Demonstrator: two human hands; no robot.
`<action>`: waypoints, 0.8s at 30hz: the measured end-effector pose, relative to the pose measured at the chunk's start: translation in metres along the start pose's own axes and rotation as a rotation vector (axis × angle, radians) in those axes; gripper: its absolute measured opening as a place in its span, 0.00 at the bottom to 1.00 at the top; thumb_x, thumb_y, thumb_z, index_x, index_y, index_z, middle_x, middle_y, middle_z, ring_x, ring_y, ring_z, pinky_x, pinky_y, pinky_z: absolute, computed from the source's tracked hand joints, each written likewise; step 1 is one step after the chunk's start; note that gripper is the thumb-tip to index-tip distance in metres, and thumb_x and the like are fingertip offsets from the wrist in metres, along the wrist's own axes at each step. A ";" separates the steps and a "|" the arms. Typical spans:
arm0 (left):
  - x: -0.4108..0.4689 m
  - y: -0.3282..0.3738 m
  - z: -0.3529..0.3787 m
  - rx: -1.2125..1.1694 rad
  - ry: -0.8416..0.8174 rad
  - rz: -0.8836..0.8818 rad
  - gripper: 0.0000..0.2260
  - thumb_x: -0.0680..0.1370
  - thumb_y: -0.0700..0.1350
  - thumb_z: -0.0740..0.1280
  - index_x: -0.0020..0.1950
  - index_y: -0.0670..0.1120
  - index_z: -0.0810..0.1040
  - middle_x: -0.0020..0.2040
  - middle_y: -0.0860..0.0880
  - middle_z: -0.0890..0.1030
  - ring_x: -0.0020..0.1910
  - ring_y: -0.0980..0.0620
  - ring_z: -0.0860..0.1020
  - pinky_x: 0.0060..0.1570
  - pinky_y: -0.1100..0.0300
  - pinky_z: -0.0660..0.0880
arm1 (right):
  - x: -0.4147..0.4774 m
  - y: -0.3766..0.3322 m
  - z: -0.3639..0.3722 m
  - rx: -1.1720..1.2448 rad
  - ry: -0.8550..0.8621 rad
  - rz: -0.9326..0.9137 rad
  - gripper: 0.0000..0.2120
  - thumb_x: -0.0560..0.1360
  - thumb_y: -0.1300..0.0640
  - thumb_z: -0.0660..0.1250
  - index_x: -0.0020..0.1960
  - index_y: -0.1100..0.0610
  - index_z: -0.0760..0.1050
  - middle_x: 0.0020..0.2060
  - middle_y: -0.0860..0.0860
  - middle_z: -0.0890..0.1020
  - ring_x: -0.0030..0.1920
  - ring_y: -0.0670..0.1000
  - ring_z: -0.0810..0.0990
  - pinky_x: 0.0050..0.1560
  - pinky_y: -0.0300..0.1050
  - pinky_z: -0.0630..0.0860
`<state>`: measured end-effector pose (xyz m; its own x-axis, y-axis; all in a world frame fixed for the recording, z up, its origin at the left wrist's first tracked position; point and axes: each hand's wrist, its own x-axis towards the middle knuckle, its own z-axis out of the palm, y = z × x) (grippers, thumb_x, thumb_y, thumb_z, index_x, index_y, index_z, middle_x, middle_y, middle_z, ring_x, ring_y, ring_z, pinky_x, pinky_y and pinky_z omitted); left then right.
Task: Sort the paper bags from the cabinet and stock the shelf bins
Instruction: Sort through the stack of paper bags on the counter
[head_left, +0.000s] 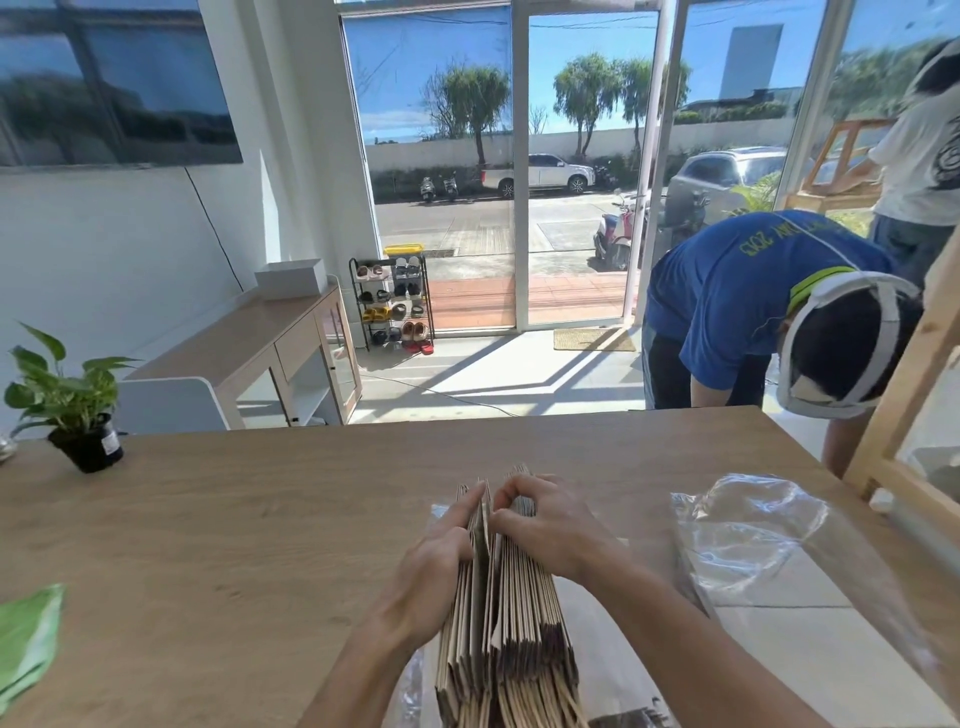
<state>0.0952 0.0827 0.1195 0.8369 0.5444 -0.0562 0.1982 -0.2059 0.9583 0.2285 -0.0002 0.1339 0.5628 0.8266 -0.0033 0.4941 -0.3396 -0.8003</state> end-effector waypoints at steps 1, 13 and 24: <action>0.000 0.000 0.000 -0.002 0.001 0.001 0.36 0.67 0.48 0.54 0.77 0.54 0.61 0.72 0.62 0.63 0.71 0.65 0.60 0.70 0.64 0.54 | 0.000 0.000 0.001 0.006 0.010 -0.001 0.04 0.73 0.50 0.67 0.40 0.43 0.73 0.56 0.50 0.73 0.54 0.47 0.70 0.45 0.37 0.65; 0.027 -0.023 -0.011 0.044 -0.063 -0.058 0.32 0.75 0.35 0.54 0.71 0.65 0.53 0.78 0.56 0.56 0.70 0.66 0.52 0.73 0.61 0.51 | 0.001 -0.001 0.001 0.002 -0.034 0.020 0.06 0.72 0.43 0.69 0.40 0.43 0.74 0.58 0.49 0.71 0.56 0.47 0.70 0.47 0.37 0.65; -0.001 -0.010 -0.001 -0.044 -0.001 0.012 0.35 0.67 0.49 0.56 0.77 0.56 0.61 0.72 0.63 0.64 0.70 0.64 0.60 0.66 0.66 0.55 | -0.001 -0.006 0.001 -0.001 -0.034 0.028 0.02 0.73 0.50 0.64 0.46 0.46 0.74 0.59 0.49 0.70 0.54 0.48 0.70 0.50 0.40 0.65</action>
<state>0.0921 0.0848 0.1104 0.8395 0.5415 -0.0452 0.1657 -0.1759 0.9704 0.2244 0.0014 0.1384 0.5534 0.8316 -0.0457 0.4791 -0.3627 -0.7993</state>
